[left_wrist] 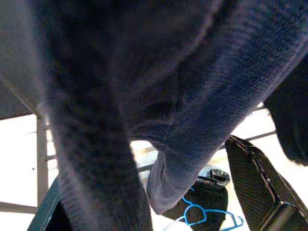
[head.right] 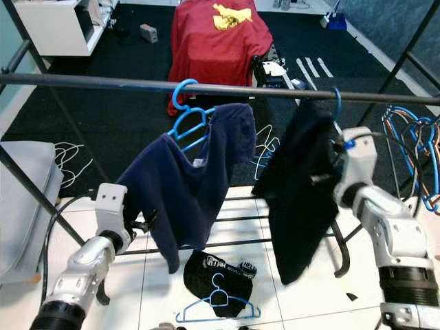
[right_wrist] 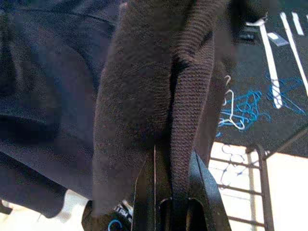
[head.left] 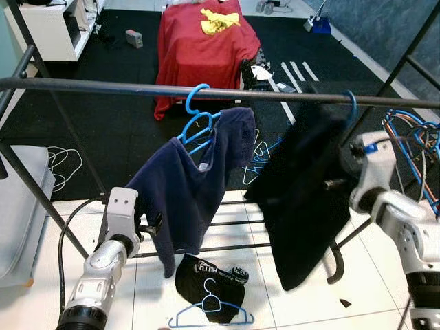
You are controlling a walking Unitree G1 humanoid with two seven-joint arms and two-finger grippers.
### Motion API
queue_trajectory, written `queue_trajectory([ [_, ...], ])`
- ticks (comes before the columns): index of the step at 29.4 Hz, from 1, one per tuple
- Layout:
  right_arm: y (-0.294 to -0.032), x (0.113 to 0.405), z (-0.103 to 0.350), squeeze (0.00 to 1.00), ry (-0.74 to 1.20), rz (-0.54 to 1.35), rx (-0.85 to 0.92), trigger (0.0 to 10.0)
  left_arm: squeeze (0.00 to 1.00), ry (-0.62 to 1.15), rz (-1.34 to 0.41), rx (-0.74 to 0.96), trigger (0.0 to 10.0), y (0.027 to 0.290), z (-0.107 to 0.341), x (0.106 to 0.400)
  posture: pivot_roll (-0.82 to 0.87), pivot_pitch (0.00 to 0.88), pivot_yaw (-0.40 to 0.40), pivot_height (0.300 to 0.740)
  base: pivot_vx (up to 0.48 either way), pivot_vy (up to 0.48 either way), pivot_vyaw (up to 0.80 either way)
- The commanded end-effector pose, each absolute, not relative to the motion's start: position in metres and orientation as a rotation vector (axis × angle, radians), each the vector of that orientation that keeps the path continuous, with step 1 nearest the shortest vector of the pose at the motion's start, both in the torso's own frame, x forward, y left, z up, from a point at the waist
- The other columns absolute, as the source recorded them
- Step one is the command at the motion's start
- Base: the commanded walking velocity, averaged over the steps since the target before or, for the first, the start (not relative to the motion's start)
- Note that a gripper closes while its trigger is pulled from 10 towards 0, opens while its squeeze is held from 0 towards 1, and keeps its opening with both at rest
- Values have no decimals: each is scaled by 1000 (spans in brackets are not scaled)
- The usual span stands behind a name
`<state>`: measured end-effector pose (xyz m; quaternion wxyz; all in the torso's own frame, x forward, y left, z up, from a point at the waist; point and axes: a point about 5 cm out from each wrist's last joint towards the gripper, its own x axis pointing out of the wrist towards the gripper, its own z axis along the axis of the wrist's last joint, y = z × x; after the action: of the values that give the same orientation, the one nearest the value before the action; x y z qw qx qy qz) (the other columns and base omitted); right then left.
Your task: Hang hanger
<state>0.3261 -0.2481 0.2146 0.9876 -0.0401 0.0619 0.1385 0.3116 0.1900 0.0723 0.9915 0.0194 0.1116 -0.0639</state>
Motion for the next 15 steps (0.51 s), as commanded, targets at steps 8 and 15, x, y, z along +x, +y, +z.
queue_trajectory([
  [8, -285, 341, 208, 0, 245, 11, -93, 10000, 0, 267, -131, 52, 10000, 191, 61, 304, 53, 163, -72, 740, 0, 0, 0],
  [15, -306, 345, 202, 0, 320, -86, -76, 10000, 0, 274, -125, 65, 10000, 194, 60, 302, 68, 170, -73, 740, 0, 0, 0],
])
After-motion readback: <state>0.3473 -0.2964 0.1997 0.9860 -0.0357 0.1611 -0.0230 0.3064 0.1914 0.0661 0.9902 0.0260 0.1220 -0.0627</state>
